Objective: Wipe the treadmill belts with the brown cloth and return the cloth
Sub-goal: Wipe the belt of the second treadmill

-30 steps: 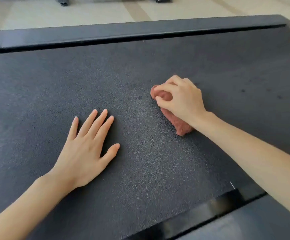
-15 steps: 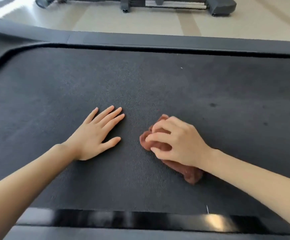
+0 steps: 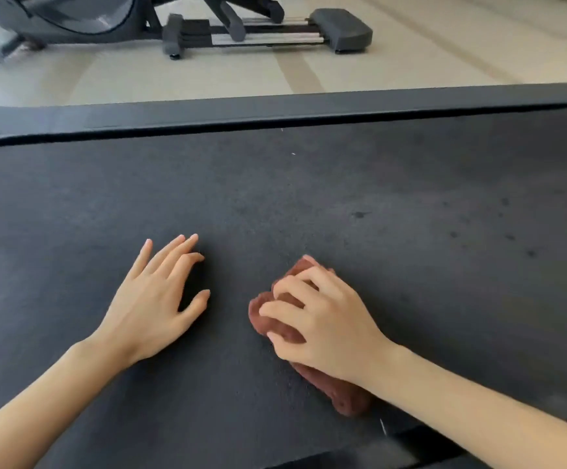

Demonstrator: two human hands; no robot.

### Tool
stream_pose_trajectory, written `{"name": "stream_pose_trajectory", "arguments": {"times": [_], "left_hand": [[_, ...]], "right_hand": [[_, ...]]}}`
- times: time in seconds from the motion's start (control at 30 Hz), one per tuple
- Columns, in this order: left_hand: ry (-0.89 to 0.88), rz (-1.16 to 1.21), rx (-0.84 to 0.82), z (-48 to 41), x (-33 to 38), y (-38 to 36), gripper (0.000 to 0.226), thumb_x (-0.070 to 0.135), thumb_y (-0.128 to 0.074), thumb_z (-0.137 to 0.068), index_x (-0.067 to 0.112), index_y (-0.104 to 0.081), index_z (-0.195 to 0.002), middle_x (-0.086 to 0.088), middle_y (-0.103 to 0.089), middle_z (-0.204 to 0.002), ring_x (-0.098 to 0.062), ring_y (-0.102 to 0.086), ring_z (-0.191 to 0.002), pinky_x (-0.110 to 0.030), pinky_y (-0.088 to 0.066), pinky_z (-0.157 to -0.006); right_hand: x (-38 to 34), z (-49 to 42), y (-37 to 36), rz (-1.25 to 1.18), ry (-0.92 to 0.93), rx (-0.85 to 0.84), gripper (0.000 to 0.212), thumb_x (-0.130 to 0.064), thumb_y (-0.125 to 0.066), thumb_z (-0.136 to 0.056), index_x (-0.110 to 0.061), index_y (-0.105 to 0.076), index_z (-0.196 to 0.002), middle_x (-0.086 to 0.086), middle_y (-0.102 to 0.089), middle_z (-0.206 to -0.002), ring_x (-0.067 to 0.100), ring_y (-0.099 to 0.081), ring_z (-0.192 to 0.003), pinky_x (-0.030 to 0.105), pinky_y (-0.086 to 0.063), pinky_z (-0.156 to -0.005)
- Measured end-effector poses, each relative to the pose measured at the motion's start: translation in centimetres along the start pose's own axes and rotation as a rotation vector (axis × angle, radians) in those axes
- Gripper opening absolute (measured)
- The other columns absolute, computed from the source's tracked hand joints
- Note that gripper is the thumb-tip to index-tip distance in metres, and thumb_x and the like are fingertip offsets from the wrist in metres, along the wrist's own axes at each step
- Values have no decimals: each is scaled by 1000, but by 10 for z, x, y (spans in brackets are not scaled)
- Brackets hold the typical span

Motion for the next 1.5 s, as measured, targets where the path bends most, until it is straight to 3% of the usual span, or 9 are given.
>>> {"name": "stream_pose_trajectory", "arguments": {"times": [0.1,0.27,0.4,0.5,0.73,0.9,1.03,1.3,1.5], "left_hand": [[-166,7,-48,-36,46,-6,68,61,-23,-85,20,-43,-135,3,-24,-154,-14,-7,-144,-46,-5,-118],[-305,-29,-161,-58,99,-35,81,74,0,-79,32,2,-148,10,8,-157,-12,19,-142,-45,9,-116],[-307,12,-153,-58,95,-41,78,75,-4,-81,33,1,-147,9,3,-156,-13,15,-143,-46,4,-117],[-309,7,-137,-57,95,-42,78,74,-6,-84,31,-8,-148,7,-4,-157,-14,7,-144,-48,-4,-118],[-290,52,-174,-58,96,-40,77,74,-11,-84,32,-12,-148,8,-6,-157,-14,7,-144,-48,-5,-118],[-280,54,-146,-58,96,-39,77,75,-10,-82,35,-5,-148,12,3,-157,-10,17,-142,-46,2,-118],[-286,75,-139,-59,98,-38,76,72,-26,-84,29,-27,-146,6,-19,-155,-17,-7,-145,-46,-8,-113],[-280,133,-141,-58,96,-34,71,69,-16,-83,37,-16,-147,16,-6,-155,-6,9,-143,-39,7,-118],[-187,212,11,-49,106,-23,50,44,-40,-88,17,-61,-123,2,-54,-135,-18,-41,-133,-41,-27,-112]], "right_hand": [[57,35,38,129,-238,23,19,-38,-58,-79,-28,-69,-89,-6,-63,-95,21,-57,-85,28,-42,-90],[141,41,68,377,-779,-50,22,-37,-60,-87,-29,-68,-106,-5,-57,-113,24,-51,-102,27,-37,-73],[80,53,50,277,-384,39,19,-35,-63,-79,-25,-71,-93,-4,-63,-98,22,-57,-87,35,-49,-84],[77,48,45,170,-165,16,18,-35,-63,-76,-26,-71,-90,-5,-64,-94,19,-58,-82,25,-45,-87],[187,-56,24,387,-639,12,26,-44,-55,-86,-33,-67,-106,-5,-60,-109,23,-55,-97,31,-44,-76],[139,-35,20,365,-410,75,22,-40,-56,-81,-26,-70,-90,-3,-62,-91,24,-56,-79,31,-43,-67],[120,0,29,213,-200,67,20,-38,-57,-80,-27,-70,-89,-6,-62,-89,18,-54,-75,26,-46,-67],[174,-52,18,452,-650,-12,28,-44,-52,-88,-29,-67,-107,-2,-59,-109,26,-52,-92,33,-42,-74],[72,32,42,302,-383,44,23,-38,-55,-82,-24,-69,-91,-1,-61,-94,26,-53,-82,35,-47,-77]]}}
Point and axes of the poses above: each hand's wrist, its own z-axis away from the middle knuckle, its own y-axis out of the back of the hand, x = y × z, the point moved 3 cm from there along -z, towards the middle knuckle
